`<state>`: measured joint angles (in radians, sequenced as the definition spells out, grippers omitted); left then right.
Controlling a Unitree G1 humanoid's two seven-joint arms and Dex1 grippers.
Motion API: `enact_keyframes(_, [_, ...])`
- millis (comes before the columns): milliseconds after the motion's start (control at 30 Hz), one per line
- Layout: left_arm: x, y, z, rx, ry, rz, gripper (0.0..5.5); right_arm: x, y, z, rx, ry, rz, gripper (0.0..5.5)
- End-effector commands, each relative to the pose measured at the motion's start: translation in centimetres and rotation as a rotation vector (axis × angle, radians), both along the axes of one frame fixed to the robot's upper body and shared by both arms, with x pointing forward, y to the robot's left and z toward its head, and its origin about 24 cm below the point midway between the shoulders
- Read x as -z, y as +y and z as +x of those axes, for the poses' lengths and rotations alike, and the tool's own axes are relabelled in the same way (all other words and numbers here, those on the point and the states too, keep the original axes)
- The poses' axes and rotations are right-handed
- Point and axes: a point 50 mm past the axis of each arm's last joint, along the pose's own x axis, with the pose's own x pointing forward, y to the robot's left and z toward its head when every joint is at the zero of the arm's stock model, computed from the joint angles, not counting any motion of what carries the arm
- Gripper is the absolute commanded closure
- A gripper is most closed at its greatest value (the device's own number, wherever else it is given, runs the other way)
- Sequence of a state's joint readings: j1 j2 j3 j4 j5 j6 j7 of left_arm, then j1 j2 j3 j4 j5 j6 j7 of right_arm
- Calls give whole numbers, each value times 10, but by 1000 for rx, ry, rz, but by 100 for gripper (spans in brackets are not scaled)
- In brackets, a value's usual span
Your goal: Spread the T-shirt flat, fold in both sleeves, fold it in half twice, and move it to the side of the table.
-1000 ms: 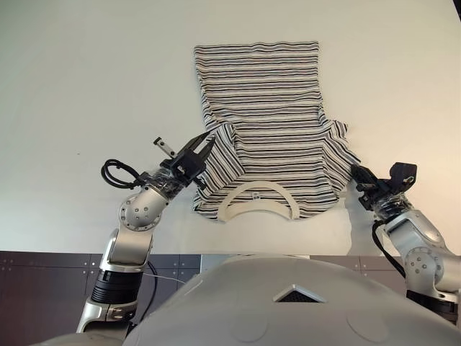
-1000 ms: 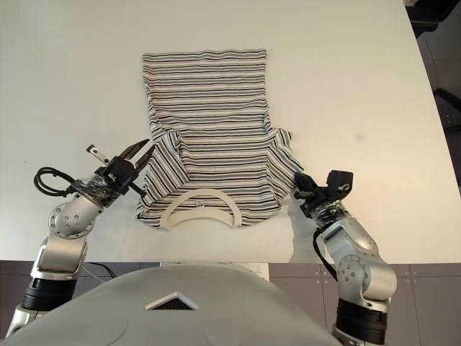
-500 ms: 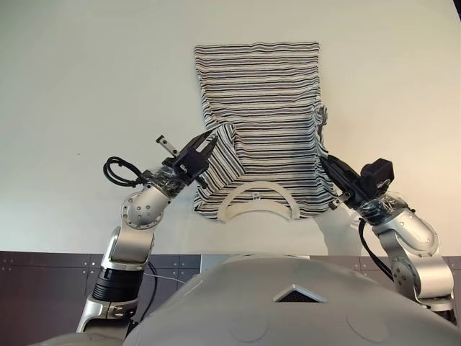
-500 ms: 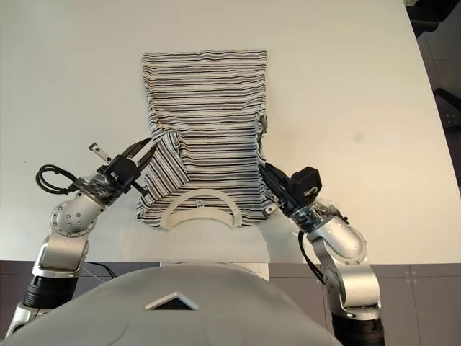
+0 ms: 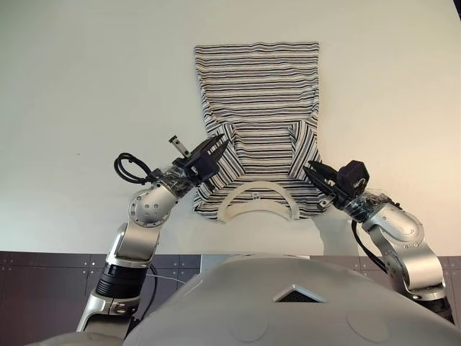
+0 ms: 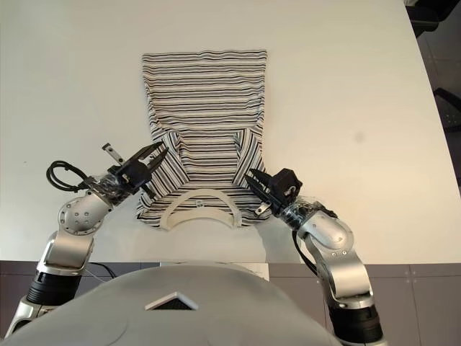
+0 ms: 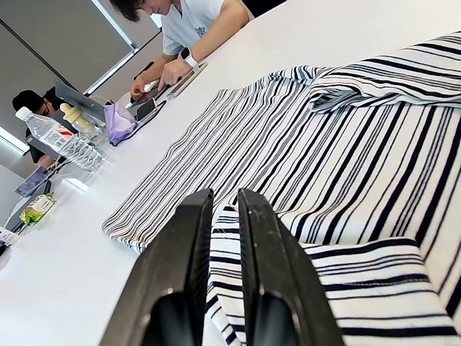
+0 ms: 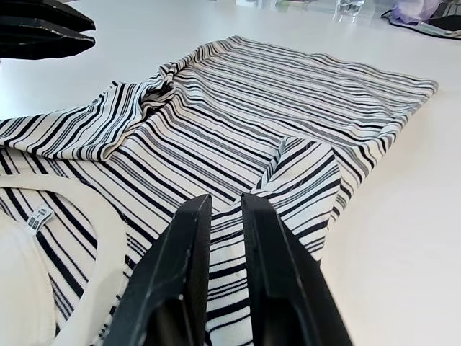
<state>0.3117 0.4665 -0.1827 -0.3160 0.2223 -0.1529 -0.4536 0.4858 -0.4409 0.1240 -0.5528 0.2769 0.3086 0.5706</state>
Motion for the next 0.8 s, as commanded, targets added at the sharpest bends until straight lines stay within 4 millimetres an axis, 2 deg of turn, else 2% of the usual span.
enact_keyframes(33, [2,11,-3,14,26,62,486,-27,-13,3,-61,40,140,477])
enact_keyframes(100, [2,24,-12,32,54,106,486,-35,-41,15,-15,29,101,477])
enact_keyframes(200, [7,44,-31,101,108,209,486,-35,-79,23,-40,-8,-126,477])
enact_keyframes(267, [5,56,-45,151,133,259,486,-30,-92,17,-149,-36,-297,477])
enact_keyframes(333, [4,72,-56,204,160,326,468,-22,-100,4,-274,-43,-411,442])
enact_keyframes(433, [5,99,-71,344,175,486,424,-9,-103,-20,-487,-72,-537,392])
enact_keyframes(500, [8,104,-72,413,143,548,391,0,-98,-28,-565,-106,-571,353])
enact_keyframes(633, [20,99,-77,532,105,569,371,6,-92,-25,-585,-158,-584,280])
enact_keyframes(800, [32,84,-76,617,80,552,371,10,-89,-22,-606,-182,-590,280])
